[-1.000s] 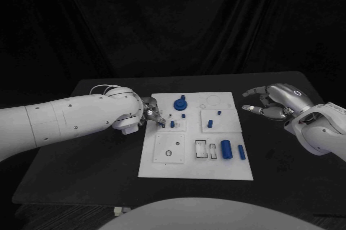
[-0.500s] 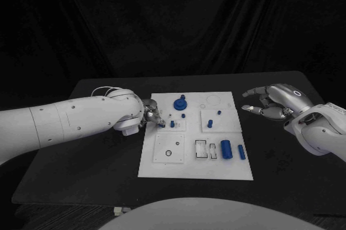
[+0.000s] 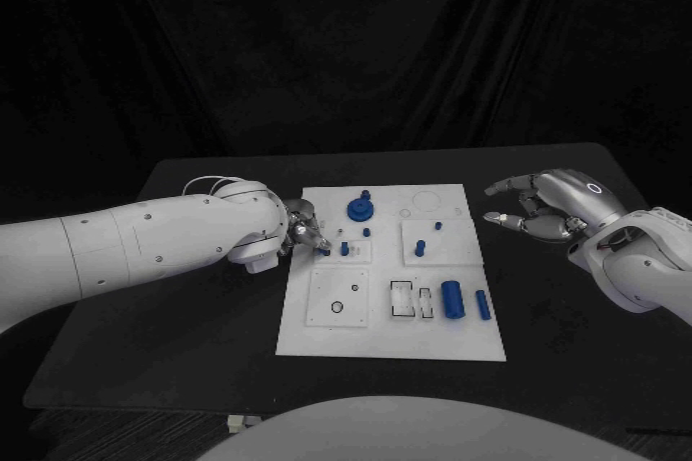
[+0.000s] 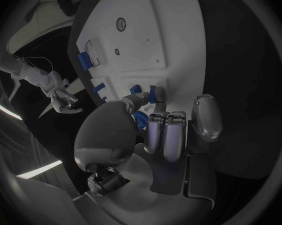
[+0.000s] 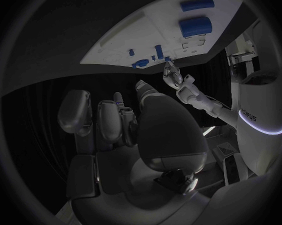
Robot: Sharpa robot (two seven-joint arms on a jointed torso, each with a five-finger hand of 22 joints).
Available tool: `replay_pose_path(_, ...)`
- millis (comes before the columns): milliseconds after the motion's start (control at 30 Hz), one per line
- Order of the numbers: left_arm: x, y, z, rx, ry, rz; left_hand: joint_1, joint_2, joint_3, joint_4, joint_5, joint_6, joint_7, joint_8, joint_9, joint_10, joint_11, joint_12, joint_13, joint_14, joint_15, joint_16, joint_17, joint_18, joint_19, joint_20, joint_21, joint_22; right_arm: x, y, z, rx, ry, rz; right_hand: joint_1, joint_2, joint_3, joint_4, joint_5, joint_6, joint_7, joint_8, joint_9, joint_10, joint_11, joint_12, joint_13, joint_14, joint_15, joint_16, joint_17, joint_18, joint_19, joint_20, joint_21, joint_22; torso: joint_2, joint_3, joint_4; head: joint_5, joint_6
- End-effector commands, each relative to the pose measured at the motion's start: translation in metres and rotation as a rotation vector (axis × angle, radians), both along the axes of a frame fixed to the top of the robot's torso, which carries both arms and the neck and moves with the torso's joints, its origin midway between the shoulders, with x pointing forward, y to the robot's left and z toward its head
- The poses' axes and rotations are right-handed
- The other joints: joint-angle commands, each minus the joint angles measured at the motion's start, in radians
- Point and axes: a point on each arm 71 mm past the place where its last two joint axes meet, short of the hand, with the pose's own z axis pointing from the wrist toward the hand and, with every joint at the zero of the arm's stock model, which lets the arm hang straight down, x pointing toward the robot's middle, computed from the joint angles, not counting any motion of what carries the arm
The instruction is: Assemble the parts on the task board
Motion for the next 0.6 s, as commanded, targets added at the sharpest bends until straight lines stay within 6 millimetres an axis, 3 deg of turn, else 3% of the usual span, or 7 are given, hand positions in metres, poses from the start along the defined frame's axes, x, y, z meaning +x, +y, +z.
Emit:
replay_pose_path(33, 0.0003, -0.0035, 0.0009, -0.035, -0.020, -0.005, -0.001, 0.011, -0.006, -0.002, -0.004, -0.007, -0.008, 0.004, 0.000, 0.079, -0.003, 0.004, 0.238, 0.104, -0.003, 0.003, 0.263, 0.004, 0.006, -0.001, 0.003, 0.029, -0.0003, -0.0015, -0.0015, -0.003, 0.007, -0.012, 0.004, 0.003, 0.000, -0.003, 0.004, 0.007, 0.001, 0.004, -0.001, -0.001, 0.006, -0.007, 0.052, 0.034, 0.005, -0.003, -0.001, 0.006, 0.001, 0.006, -0.003, 0.140, 0.000, 0.0010, 0.0004, 0.000, 0.000)
replay_pose_path(600, -0.0009, -0.0026, -0.0017, -0.017, 0.009, -0.018, 0.001, 0.014, -0.010, -0.001, -0.015, -0.015, -0.007, 0.003, 0.007, 0.075, -0.002, 0.000, 0.234, 0.104, -0.002, 0.003, 0.263, 0.006, 0.003, 0.000, -0.002, 0.028, 0.0000, -0.0016, -0.0028, 0.001, 0.013, -0.017, 0.006, 0.004, 0.001, -0.004, 0.008, 0.008, 0.002, 0.004, -0.002, -0.001, 0.006, -0.007, 0.051, 0.034, 0.006, -0.003, -0.001, 0.006, 0.001, 0.007, -0.004, 0.140, 0.001, 0.0010, -0.0002, -0.001, 0.000)
